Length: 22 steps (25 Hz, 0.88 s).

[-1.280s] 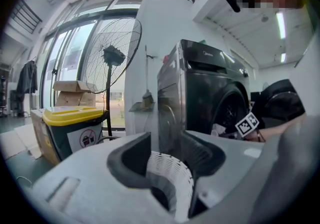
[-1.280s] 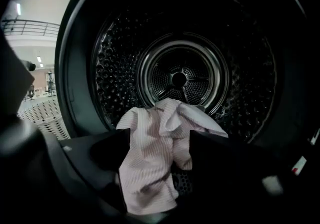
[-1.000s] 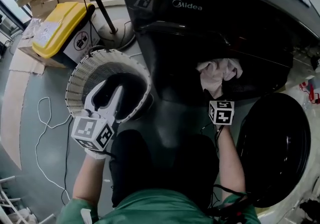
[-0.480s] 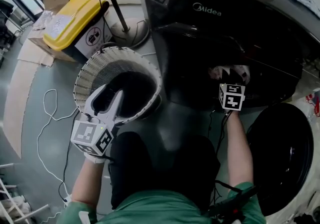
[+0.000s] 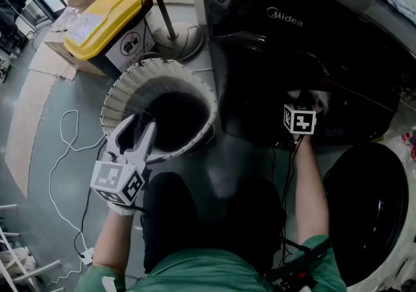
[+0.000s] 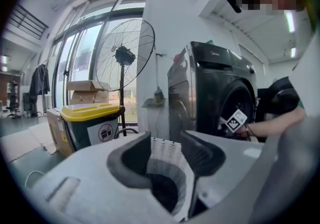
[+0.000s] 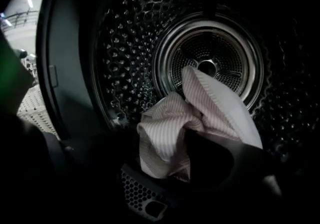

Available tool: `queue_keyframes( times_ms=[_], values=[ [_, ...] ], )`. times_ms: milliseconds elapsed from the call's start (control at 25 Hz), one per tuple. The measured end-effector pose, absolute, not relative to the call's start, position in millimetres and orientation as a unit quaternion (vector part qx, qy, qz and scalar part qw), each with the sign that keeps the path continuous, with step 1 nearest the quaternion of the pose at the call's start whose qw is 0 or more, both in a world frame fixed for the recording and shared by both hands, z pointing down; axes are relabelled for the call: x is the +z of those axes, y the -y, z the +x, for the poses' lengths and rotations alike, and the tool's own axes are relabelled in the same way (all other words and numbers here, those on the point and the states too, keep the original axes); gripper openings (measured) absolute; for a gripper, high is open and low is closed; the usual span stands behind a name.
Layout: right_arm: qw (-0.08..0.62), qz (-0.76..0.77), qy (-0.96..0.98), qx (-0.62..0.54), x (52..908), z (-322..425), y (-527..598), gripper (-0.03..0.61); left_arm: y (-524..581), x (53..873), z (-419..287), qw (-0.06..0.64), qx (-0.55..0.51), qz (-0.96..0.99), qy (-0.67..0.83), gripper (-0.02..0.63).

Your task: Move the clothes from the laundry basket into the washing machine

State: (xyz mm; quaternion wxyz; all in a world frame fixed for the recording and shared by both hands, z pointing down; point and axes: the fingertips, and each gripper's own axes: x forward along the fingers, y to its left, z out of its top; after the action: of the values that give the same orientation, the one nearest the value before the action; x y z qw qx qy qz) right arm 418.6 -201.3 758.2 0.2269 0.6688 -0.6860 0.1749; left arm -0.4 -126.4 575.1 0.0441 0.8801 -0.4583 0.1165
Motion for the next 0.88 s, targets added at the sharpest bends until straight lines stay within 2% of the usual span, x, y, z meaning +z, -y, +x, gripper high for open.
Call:
queue_keyframes(
  times_ms=[80,160,520,760,880],
  values=[
    [0.201,0.676,0.687,0.176,753,419,185,0.354,129,576,7,0.045,0.113,0.885,0.45,0.186],
    [0.181,0.685,0.684,0.173,744,422,167,0.362,131,578,18,0.046,0.112,0.891,0.438,0.186],
    [0.076,0.714,0.675,0.171,692,426,96,0.36,133,580,44,0.047,0.101,0.907,0.406,0.186],
    [0.051,0.7,0.705,0.104,636,399,68,0.356,136,570,36,0.042,0.091,0.907,0.41,0.186],
    [0.031,0.706,0.704,0.072,603,392,56,0.317,140,561,34,0.037,0.083,0.906,0.413,0.186]
  ],
)
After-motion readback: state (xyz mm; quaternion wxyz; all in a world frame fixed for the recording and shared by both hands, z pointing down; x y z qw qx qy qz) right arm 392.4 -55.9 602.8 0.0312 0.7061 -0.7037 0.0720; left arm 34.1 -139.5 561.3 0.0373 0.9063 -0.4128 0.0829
